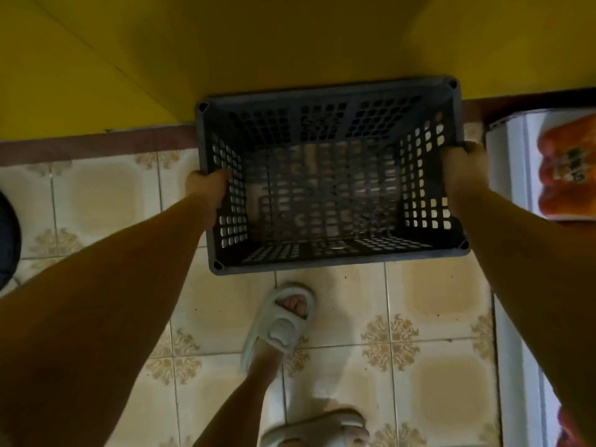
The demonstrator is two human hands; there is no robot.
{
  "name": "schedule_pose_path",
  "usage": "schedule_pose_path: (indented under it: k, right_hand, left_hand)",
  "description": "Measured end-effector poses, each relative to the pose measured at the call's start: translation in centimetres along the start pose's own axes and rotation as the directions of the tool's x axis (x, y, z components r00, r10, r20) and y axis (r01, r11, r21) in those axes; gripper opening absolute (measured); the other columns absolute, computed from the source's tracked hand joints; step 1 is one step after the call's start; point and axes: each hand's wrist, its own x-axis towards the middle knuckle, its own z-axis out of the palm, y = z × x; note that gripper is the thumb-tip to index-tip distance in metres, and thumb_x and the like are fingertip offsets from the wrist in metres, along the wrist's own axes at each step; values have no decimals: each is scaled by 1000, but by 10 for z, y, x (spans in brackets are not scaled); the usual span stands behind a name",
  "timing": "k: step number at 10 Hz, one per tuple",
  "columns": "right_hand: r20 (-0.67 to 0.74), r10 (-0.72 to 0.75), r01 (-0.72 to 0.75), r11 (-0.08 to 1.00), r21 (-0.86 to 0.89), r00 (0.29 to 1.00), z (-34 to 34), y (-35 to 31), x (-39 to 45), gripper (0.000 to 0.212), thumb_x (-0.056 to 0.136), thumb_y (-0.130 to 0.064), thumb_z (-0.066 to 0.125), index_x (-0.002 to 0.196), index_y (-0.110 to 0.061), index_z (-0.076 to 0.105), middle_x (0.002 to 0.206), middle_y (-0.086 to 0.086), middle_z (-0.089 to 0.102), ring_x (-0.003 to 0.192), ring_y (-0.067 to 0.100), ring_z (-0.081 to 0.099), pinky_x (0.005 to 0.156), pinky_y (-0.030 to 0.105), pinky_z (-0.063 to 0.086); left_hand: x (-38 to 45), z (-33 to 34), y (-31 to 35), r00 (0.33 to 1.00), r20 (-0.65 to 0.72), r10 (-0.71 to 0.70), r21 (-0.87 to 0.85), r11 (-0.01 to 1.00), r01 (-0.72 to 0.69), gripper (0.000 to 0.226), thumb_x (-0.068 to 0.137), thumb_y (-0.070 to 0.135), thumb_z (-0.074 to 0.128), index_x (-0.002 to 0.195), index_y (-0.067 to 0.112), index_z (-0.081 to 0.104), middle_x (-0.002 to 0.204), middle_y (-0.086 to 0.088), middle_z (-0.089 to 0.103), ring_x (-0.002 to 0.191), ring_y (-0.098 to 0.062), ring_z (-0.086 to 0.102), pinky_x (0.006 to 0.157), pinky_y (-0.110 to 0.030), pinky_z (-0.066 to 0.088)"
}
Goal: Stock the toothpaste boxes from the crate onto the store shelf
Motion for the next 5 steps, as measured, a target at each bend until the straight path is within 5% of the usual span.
schedule_pose_path:
  k: [2,3,4,5]
  right_hand:
    - [41,-30,33,997,-76,999,-3,0,-6,49,85,-29,54,133,-23,48,118,2,60,102,22,63,86,42,55]
    - [77,-62,71,991,-116,995,-8,-2,-10,44,86,-28,53,130,-21,50,117,4,62,102,24,63,89,45,54]
    - [85,-178,194,944,-269,980,-13,-6,-34,44,80,-39,50,120,-21,56,110,5,65,98,27,63,88,50,54]
    - [123,-267,294,878,-377,956,-16,-1,-49,34,77,-43,45,105,-28,56,104,6,62,94,31,60,86,49,52]
  left_hand:
    - [-4,0,4,999,-19,49,88,995,-47,59,88,28,63,139,12,39,133,-14,55,116,-35,57,93,-47,51]
    - [-4,3,17,987,-101,126,243,965,-99,70,82,37,62,143,14,36,138,-13,51,124,-35,52,101,-51,46]
    - [-28,15,35,922,-90,377,540,796,-273,73,89,42,54,150,12,27,150,-14,36,139,-36,32,113,-51,30]
    - [-62,22,48,867,99,488,664,616,-423,71,95,47,43,154,15,20,157,-13,26,145,-33,21,117,-51,19]
